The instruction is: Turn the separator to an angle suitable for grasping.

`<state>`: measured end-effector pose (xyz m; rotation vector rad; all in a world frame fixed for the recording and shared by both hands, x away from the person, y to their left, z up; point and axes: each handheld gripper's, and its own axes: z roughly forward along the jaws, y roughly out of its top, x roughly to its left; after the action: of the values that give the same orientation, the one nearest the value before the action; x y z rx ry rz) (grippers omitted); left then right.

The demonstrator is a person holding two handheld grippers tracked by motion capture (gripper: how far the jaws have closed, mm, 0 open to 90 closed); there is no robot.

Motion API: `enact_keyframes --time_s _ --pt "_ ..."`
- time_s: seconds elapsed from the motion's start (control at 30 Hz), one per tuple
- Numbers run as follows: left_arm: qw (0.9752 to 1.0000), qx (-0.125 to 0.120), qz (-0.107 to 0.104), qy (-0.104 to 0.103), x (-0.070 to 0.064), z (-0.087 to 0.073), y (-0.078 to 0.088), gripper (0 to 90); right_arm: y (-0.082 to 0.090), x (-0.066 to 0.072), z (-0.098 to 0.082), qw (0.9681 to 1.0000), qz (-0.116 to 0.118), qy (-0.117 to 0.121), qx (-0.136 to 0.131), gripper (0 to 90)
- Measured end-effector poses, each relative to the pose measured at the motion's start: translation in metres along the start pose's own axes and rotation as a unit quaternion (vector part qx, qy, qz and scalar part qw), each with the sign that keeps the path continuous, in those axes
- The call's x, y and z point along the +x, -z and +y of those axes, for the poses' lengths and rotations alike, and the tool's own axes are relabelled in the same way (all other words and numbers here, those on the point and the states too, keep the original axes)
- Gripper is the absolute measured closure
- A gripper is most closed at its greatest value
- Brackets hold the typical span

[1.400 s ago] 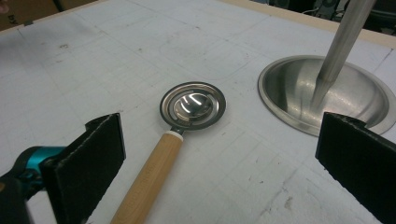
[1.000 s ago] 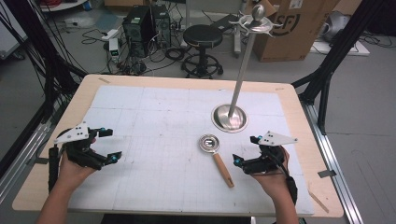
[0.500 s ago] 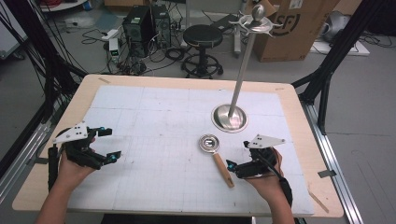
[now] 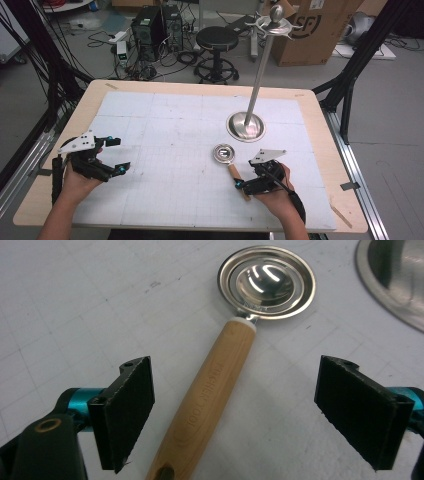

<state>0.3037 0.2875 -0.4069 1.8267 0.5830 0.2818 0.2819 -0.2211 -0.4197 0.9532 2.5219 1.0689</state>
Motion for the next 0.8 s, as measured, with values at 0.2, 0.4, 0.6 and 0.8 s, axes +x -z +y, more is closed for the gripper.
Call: enact_keyframes --time_s 0.2,0.4,0.6,0.8 --pt "1.0000 0.002 0.000 0.001 0.000 0.000 -0.001 1.8 -0.006 0.004 0.000 0.9996 -0.004 0.007 0.025 20.1" --pt "1.0000 0.002 0.000 0.000 0.000 0.000 -0.001 1.8 -0.009 0.006 0.000 0.9990 0.014 0.011 0.041 32.6" --pt "1.0000 0.002 0.000 0.001 0.000 0.000 -0.001 1.8 -0.012 0.007 0.000 0.9985 0.012 0.006 0.052 38.3" --pt "1.0000 0.004 0.000 0.001 0.000 -0.001 -0.002 1.8 -0.020 0.011 0.001 0.9967 0.009 0.019 0.079 41.9"
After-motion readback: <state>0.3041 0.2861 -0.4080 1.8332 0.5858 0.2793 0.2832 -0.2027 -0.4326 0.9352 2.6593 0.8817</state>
